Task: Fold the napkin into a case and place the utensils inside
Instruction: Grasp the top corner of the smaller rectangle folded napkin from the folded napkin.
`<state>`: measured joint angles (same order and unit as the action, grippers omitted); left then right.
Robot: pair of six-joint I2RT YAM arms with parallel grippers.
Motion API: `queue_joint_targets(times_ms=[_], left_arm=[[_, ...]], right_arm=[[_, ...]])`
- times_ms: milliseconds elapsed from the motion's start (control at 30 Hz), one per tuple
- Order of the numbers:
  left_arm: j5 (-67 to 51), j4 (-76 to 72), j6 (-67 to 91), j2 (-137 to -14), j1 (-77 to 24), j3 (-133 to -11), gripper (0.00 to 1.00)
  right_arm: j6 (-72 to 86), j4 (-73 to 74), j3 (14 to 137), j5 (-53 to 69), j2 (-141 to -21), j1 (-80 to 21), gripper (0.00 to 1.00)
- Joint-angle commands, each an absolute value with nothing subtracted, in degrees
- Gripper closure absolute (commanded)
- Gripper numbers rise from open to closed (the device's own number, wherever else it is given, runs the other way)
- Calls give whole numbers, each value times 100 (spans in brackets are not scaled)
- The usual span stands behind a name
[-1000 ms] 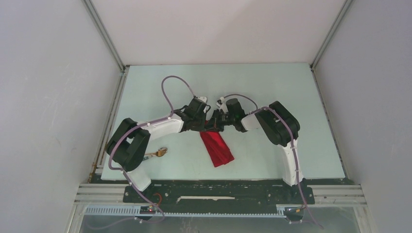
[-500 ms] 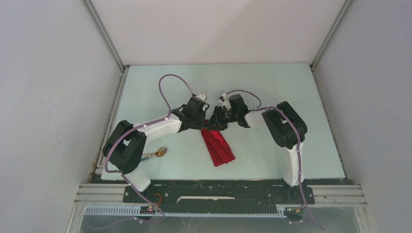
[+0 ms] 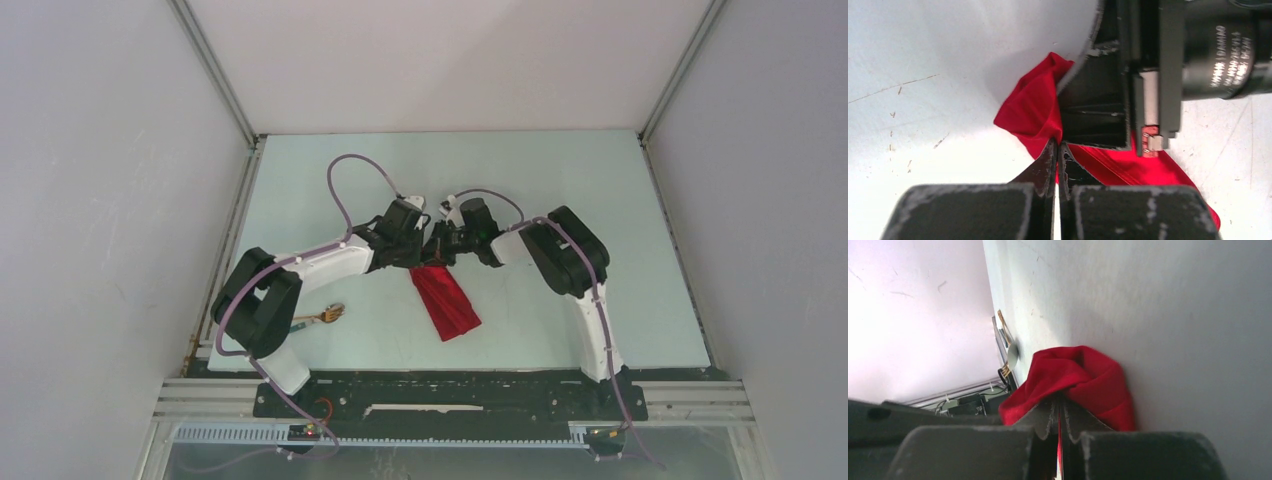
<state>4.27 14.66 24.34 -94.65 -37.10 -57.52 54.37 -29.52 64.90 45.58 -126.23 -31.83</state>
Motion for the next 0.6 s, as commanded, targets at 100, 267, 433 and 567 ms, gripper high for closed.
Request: queue_joint_targets(times_ms=[100, 267, 433, 567], left_arm=[[295, 1409, 2469, -9347, -3734, -5727, 100], [445, 1459, 2566, -9367, -3715, -5739, 100], [467, 1500, 2582, -9436, -3706, -5777, 100], [462, 1539, 2580, -9473, -3708, -5816, 100]], right_arm=[[5302, -2895, 7122, 4638, -12727, -3274, 86], [4610, -1543, 6990, 4726, -12002, -3112, 71], [4157, -540, 6938, 4750, -11440, -3051, 66], [3834, -66, 6836, 4756, -11028, -3035, 62]])
